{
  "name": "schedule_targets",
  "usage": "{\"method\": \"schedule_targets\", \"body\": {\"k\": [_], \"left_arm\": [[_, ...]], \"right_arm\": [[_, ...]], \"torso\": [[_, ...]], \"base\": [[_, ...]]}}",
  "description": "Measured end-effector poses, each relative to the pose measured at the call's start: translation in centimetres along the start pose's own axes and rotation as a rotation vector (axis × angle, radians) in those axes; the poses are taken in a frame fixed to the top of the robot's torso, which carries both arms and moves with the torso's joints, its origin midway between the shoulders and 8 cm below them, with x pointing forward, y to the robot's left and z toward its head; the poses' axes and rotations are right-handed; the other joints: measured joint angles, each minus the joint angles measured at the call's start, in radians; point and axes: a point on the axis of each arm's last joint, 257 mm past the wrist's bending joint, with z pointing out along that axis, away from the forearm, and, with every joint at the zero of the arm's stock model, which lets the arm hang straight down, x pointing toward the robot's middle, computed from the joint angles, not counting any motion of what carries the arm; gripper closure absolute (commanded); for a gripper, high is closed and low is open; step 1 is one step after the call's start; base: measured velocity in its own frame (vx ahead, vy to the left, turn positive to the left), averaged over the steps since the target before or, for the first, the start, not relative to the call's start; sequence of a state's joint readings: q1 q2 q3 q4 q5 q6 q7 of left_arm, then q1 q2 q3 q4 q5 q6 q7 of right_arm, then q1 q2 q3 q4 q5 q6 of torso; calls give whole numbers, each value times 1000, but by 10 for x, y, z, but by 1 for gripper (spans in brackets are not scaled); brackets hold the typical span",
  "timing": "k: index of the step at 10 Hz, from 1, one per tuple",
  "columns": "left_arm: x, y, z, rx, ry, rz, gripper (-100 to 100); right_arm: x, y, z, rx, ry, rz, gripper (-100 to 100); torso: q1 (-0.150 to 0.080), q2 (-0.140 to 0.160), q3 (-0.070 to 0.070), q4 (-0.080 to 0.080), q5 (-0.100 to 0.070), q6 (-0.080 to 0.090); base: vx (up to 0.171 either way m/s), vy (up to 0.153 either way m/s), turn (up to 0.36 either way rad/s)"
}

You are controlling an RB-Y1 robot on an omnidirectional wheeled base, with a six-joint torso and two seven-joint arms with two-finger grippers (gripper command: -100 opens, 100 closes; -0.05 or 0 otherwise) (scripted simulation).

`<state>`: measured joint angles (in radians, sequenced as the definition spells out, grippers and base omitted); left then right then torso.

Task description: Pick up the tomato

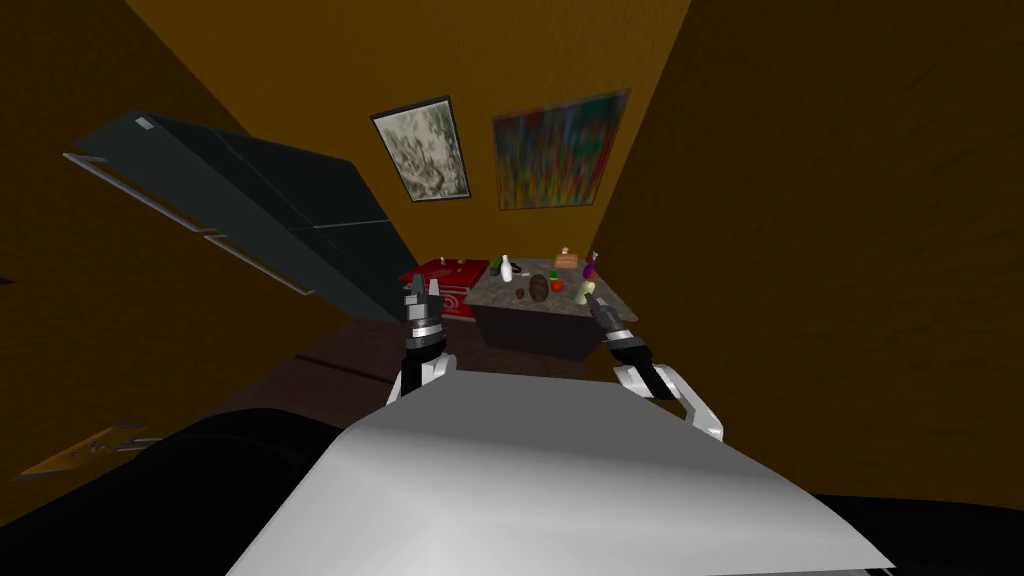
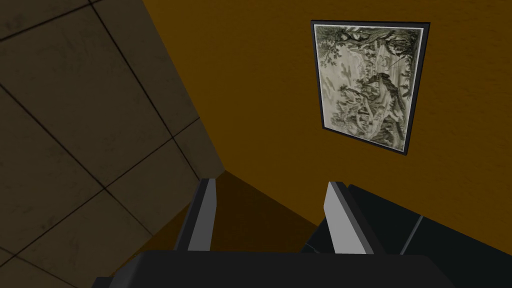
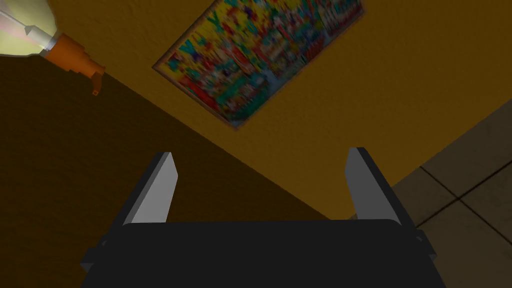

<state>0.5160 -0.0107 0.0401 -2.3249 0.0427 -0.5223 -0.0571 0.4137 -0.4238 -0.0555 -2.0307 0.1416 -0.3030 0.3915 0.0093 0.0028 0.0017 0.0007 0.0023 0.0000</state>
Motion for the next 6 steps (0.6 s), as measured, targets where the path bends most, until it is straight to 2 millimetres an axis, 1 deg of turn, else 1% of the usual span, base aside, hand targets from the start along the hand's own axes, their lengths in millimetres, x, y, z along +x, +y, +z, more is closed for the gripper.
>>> {"method": "schedule_targets", "body": {"k": [1,2,4,5,6], "left_arm": [[0,0,0,0,0,0,0],[0,0,0,0,0,0,0],[0,0,0,0,0,0,0],[0,0,0,0,0,0,0],[0,0,0,0,0,0,0]], "right_arm": [[5,-12,2,18,36,-69,-100],[9,-19,2,32,55,-106,-100],[19,-41,-2,61,118,-229,-100],[25,-55,1,78,155,-304,-100],[26,-64,1,91,175,-345,-100]], "torso": [[4,1,0,0,1,0],[2,1,1,0,1,0],[2,1,1,0,0,0],[3,1,1,0,1,0],[0,0,0,0,0,0]], "base": [[-68,176,-24],[-54,133,-7],[-72,182,2],[-42,138,1],[-24,115,25]]}}
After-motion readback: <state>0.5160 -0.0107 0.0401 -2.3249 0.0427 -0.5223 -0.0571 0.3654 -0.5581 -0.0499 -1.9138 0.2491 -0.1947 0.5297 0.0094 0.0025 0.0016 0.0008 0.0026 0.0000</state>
